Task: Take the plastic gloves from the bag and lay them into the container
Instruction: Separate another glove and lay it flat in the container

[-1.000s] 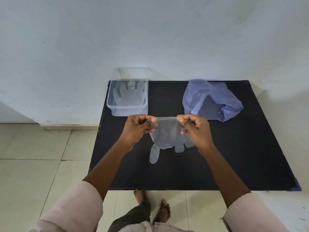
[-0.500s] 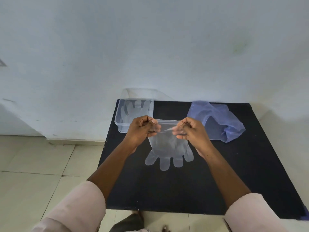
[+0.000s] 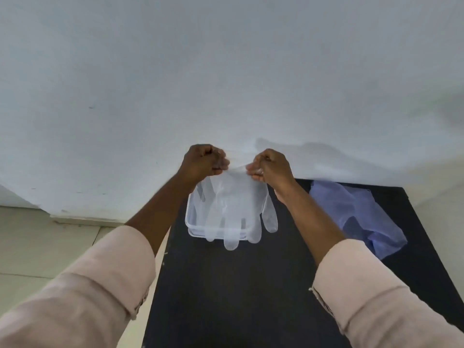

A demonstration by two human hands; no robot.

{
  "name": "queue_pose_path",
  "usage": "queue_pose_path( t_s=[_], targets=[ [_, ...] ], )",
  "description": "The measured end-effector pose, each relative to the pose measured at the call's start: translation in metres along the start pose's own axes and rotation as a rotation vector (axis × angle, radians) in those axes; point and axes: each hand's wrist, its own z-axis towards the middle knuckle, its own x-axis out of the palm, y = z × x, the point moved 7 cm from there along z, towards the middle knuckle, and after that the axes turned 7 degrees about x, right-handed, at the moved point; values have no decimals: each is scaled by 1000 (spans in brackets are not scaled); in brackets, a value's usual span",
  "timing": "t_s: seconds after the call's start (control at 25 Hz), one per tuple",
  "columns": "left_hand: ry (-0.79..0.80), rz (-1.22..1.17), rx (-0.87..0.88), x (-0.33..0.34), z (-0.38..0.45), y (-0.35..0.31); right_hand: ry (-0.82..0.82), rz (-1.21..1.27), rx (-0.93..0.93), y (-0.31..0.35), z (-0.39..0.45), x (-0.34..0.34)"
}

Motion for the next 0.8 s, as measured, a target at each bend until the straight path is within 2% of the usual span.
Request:
queue_pose_path(
  t_s=[0.16,0.32,0.44,0.52,0.6,0.8],
  targets=[
    [-21,37,78,-31,75,-22,-129,-31,-116,53,59,28],
    [-71,37,319,-54,117,-75,-216,22,-401,111,77,38],
    [-83,49,488,-63,117,-97,-243,126,-539,125,72,40],
    [-54,35,518,-63,106,-77,-224,159,-566,105,67,46],
    [-16,36,450,-62,95,-31,-185,143,-515,63,67,55],
    [21,332,302,-57,78,68,-197,-112,-363,-29,70,79]
  ],
)
